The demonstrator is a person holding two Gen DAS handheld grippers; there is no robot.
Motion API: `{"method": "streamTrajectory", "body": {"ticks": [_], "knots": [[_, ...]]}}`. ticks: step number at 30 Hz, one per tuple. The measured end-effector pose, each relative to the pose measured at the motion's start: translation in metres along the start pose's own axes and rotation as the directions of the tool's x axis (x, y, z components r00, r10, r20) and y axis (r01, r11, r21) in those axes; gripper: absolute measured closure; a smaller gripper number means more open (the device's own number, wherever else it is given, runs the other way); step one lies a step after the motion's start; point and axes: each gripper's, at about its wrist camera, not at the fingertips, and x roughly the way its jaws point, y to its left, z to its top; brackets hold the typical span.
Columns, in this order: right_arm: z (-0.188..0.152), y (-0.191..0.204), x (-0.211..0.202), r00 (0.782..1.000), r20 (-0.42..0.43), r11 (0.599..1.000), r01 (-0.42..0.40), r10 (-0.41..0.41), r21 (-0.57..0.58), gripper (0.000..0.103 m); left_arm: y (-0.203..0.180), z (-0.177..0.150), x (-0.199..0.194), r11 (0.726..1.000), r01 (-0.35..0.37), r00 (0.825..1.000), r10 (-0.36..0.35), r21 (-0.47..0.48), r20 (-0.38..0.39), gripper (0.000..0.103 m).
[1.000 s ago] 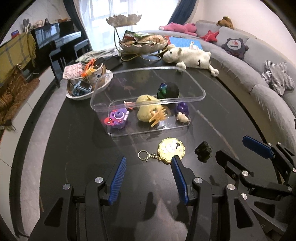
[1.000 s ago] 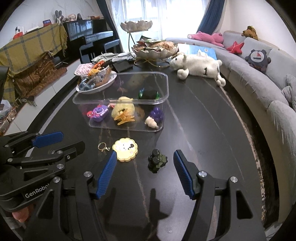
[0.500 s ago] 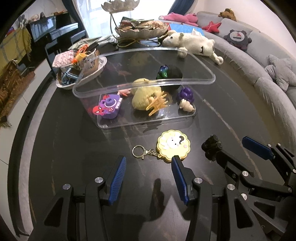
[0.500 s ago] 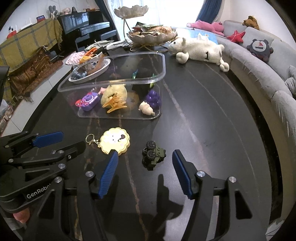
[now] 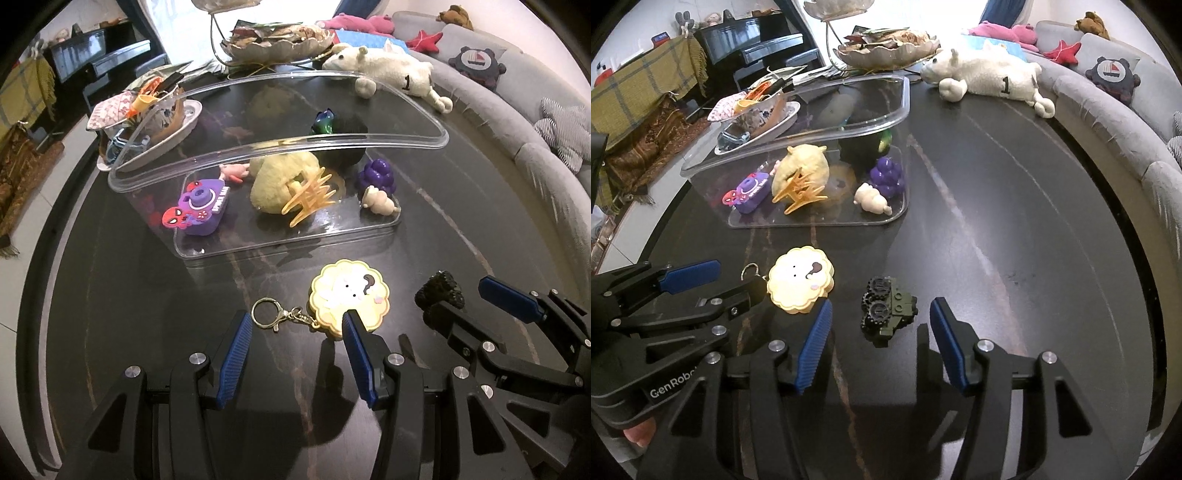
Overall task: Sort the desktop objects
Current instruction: 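Close the right tool on the dark green toy car while the left tool moves toward the yellow keychain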
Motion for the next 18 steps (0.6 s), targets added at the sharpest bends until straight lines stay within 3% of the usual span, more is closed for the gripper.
{"method": "streamTrajectory", "body": {"ticks": [14, 18], "knots": [[0.0, -0.001, 0.013, 1.0, -0.02, 1.0, -0.005, 0.005, -0.005, 0.055, -0.003, 0.002, 0.016, 1.0, 0.0, 1.0, 0.0, -0.007, -0.029, 0.056], [0.0, -0.001, 0.017, 0.999, -0.027, 1.0, -0.017, 0.017, -0.006, 0.061, -0.006, 0.002, 0.016, 1.0, -0.007, 1.0, 0.008, 0.01, -0.02, 0.056]]}}
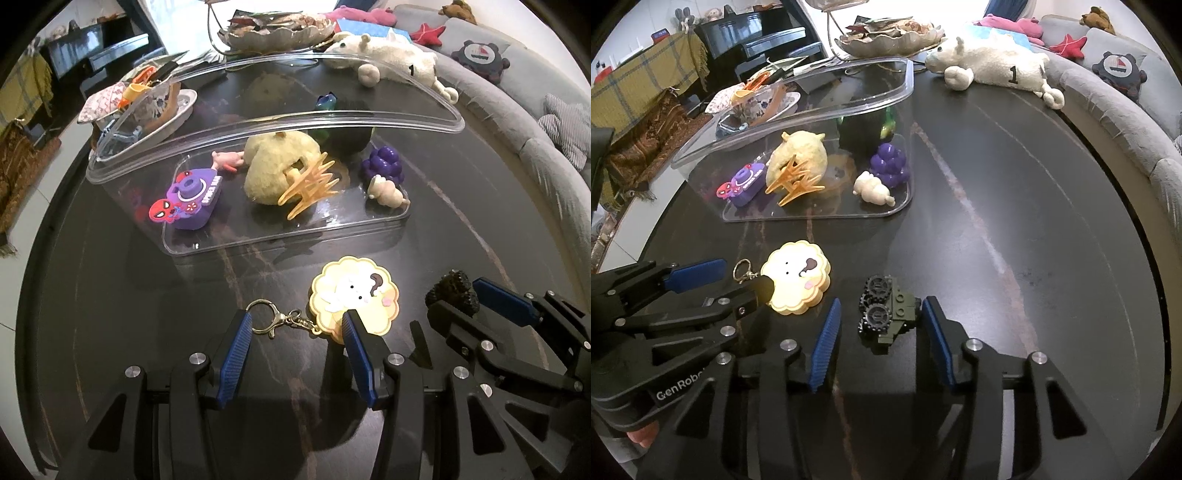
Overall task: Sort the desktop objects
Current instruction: 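Close the right tool on the dark green toy car while the left tool moves toward the yellow keychain, then close the left tool on the yellow round keychain while the right tool holds the toy car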
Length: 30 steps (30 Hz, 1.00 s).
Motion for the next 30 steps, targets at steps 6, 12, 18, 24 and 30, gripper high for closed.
{"method": "streamTrajectory", "body": {"ticks": [6, 12, 18, 24, 30], "knots": [[0.0, 0.002, 0.002, 1.0, -0.011, 1.0, -0.013, 0.013, -0.014, 0.072, -0.004, 0.0, 0.0, 1.0, 0.008, 1.0, -0.008, 0.011, -0.001, 0.056], [0.001, 0.006, -0.011, 1.0, 0.022, 0.999, 0.01, -0.009, -0.037, 0.073, -0.002, 0.001, -0.008, 0.999, 0.055, 0.998, -0.055, -0.004, 0.006, 0.056], [0.0, -0.001, -0.022, 0.999, 0.05, 1.0, 0.005, -0.005, -0.018, 0.073, -0.004, 0.003, -0.01, 0.99, 0.138, 0.99, -0.138, 0.001, 0.0, 0.056], [0.0, -0.009, -0.023, 0.999, 0.049, 1.0, -0.009, 0.009, 0.001, 0.073, -0.008, 0.008, 0.0, 0.976, 0.218, 0.975, -0.217, 0.024, -0.053, 0.056], [-0.001, -0.015, -0.017, 0.999, 0.037, 1.0, -0.008, 0.008, 0.016, 0.073, -0.017, 0.012, 0.007, 0.973, 0.216, 0.976, -0.212, 0.077, -0.059, 0.052]]}}
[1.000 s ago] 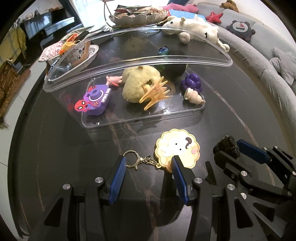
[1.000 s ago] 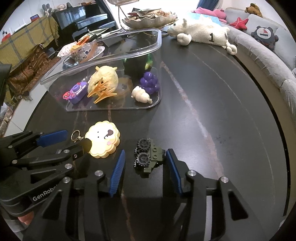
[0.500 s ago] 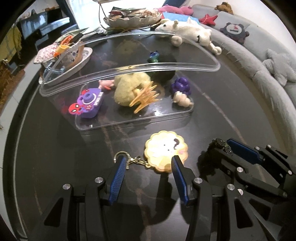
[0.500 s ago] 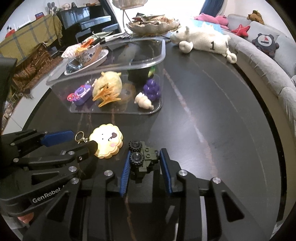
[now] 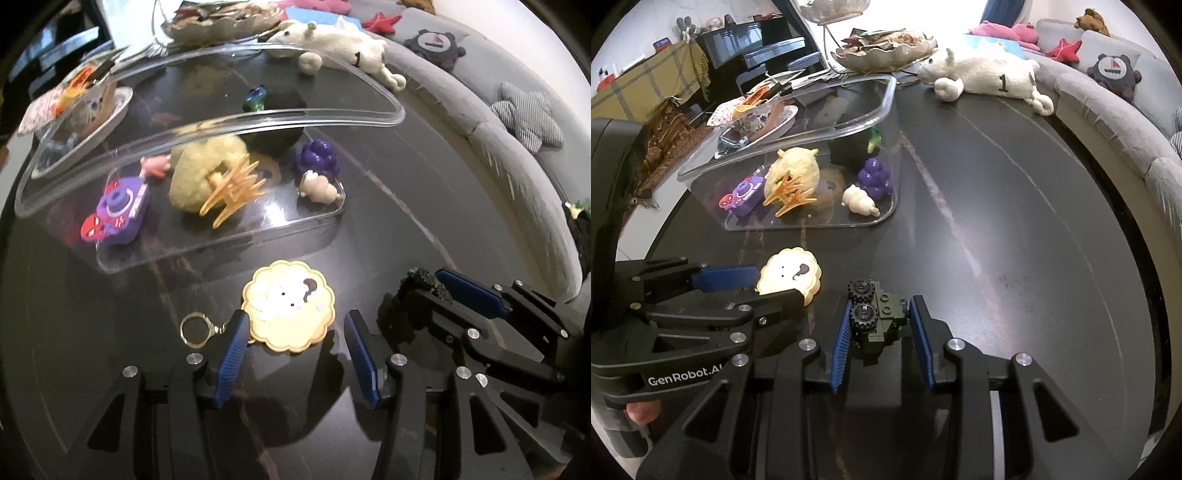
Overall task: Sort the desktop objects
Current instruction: 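Close the left tool on the yellow round keychain while the right tool holds the toy car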
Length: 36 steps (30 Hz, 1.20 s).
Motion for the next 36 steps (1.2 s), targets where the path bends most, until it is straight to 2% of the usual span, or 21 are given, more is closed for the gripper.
{"method": "streamTrajectory", "body": {"ticks": [7, 12, 20, 25, 36], "knots": [[-0.002, -0.002, 0.01, 1.0, -0.026, 1.0, 0.012, -0.012, -0.001, 0.073, -0.006, -0.001, 0.007, 0.998, -0.056, 0.998, 0.054, 0.042, 0.034, 0.051], [-0.003, -0.002, 0.012, 0.999, -0.032, 1.0, 0.028, -0.028, -0.013, 0.073, -0.003, -0.002, 0.012, 0.999, -0.039, 0.999, 0.039, 0.032, 0.023, 0.049], [-0.003, -0.004, 0.014, 0.999, -0.033, 0.999, 0.032, -0.033, -0.011, 0.073, -0.003, -0.004, 0.014, 0.999, -0.046, 0.998, 0.044, 0.028, 0.054, 0.049], [-0.003, -0.005, 0.012, 0.999, -0.028, 1.0, 0.024, -0.024, -0.004, 0.073, -0.002, -0.002, 0.015, 0.998, -0.051, 0.998, 0.05, 0.022, 0.033, 0.05], [0.0, -0.001, -0.003, 1.0, 0.012, 1.0, -0.022, 0.022, 0.0, 0.074, 0.004, -0.004, -0.01, 0.997, -0.062, 0.995, 0.058, 0.04, 0.087, 0.05]]}}
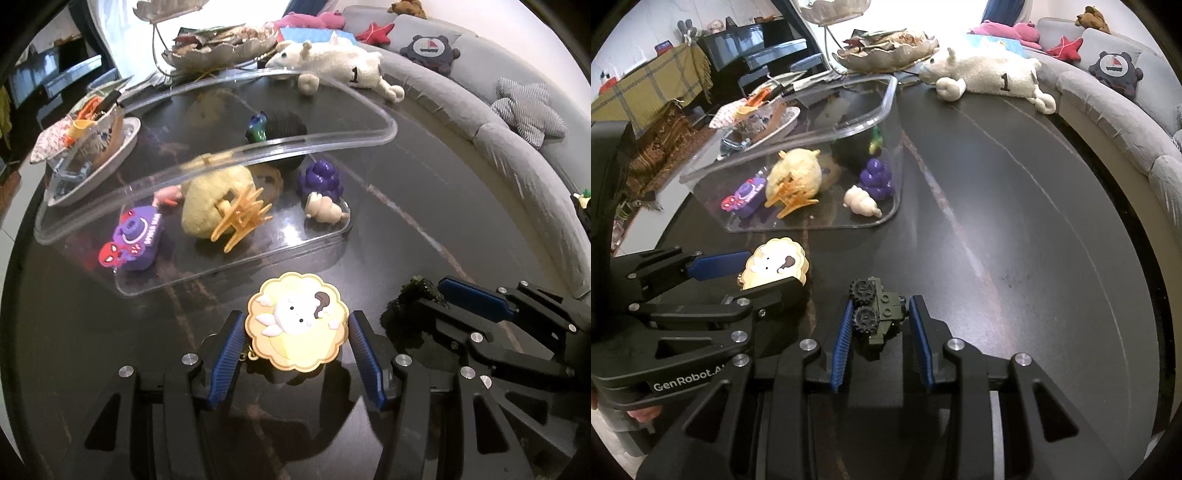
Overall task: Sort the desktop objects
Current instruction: 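Close the left tool on the yellow round keychain while the right tool holds the toy car, then carry the keychain in the left tool and the toy car in the right tool over the box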
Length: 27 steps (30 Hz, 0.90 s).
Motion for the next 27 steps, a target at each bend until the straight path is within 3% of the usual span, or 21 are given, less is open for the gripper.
{"method": "streamTrajectory", "body": {"ticks": [8, 27], "knots": [[0.003, 0.006, -0.008, 1.0, 0.027, 1.0, -0.013, 0.013, -0.01, 0.075, -0.005, 0.0, -0.025, 1.0, 0.011, 1.0, -0.012, 0.008, 0.027, 0.05], [0.014, 0.065, -0.052, 0.993, 0.117, 0.996, -0.014, 0.024, -0.083, 0.076, 0.03, -0.017, -0.1, 0.998, -0.043, 0.989, 0.049, -0.048, 0.139, 0.05]]}}
